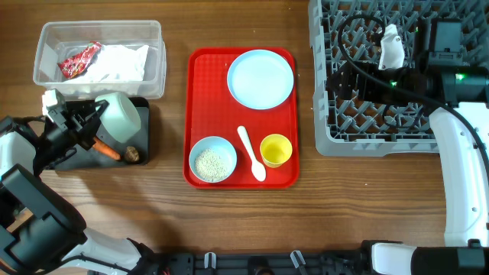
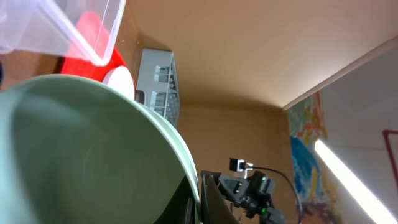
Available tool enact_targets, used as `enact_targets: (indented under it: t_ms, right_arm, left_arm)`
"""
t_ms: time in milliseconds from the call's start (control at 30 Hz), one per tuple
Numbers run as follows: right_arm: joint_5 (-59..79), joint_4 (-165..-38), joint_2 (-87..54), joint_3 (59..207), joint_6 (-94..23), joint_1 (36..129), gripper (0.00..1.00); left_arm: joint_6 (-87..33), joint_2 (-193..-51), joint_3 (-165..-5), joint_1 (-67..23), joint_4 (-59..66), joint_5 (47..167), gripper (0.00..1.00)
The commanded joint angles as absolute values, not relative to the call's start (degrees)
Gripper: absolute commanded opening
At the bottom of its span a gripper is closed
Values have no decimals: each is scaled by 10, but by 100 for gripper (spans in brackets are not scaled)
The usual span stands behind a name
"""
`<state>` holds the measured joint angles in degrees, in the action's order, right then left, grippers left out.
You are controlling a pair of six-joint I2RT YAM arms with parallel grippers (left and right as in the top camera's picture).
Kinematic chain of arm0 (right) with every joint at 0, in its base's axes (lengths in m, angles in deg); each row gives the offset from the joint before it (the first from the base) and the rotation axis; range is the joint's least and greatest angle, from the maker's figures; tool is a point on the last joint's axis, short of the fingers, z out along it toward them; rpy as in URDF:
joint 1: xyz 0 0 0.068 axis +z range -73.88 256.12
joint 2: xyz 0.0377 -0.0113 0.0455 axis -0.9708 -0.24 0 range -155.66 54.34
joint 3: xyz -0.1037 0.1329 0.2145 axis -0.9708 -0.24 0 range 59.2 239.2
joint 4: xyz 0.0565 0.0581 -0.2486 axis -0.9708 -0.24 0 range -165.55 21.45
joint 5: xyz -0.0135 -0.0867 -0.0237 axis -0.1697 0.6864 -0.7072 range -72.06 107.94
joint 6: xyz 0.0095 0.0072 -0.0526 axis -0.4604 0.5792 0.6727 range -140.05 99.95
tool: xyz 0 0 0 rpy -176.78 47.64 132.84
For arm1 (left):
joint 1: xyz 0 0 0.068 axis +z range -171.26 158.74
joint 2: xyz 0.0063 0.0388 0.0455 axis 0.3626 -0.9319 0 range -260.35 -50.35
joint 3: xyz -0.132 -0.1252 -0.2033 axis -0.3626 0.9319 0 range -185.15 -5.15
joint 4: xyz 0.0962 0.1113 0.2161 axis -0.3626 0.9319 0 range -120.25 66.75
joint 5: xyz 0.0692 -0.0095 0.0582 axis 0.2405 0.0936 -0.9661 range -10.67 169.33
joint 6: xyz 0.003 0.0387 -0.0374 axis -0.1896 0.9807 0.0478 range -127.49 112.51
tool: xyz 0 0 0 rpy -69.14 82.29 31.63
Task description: Sort waste into correct bins and load items into the dishwasher rack
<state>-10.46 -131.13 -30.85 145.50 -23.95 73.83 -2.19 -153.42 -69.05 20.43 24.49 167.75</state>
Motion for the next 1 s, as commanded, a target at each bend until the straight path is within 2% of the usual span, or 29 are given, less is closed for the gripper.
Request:
enact_targets:
  t_ms: [0, 133, 267, 367, 567, 800, 967]
  right_arm:
    - [-101, -1311, -311, 1465, -247, 739, 100]
    - [-101, -1306, -311, 1465, -245, 739, 100]
    - [-101, -1288, -311, 1465, -246, 739, 99]
    - [-103, -1274, -311, 1465, -252, 739, 100]
    - [-103, -1264, -311, 1465, -256, 739, 100]
    - [-103, -1260, -311, 1465, -256, 739, 100]
    - [-103, -1251, -311, 1465, -256, 739, 100]
  left_arm:
    - [-17, -1499, -691, 203, 219, 1693, 4]
    - [-18, -1460, -709, 180, 212, 1677, 4]
    - [-58, -1395, -748, 122, 207, 1562, 4]
    - [-132, -1346, -773, 52, 173, 1427, 4]
    - [-230, -1305, -774, -102, 91, 1243, 4]
    - [-264, -1322, -774, -276, 40, 1057, 4]
    - [-264, -1344, -774, -368, 13, 958, 4]
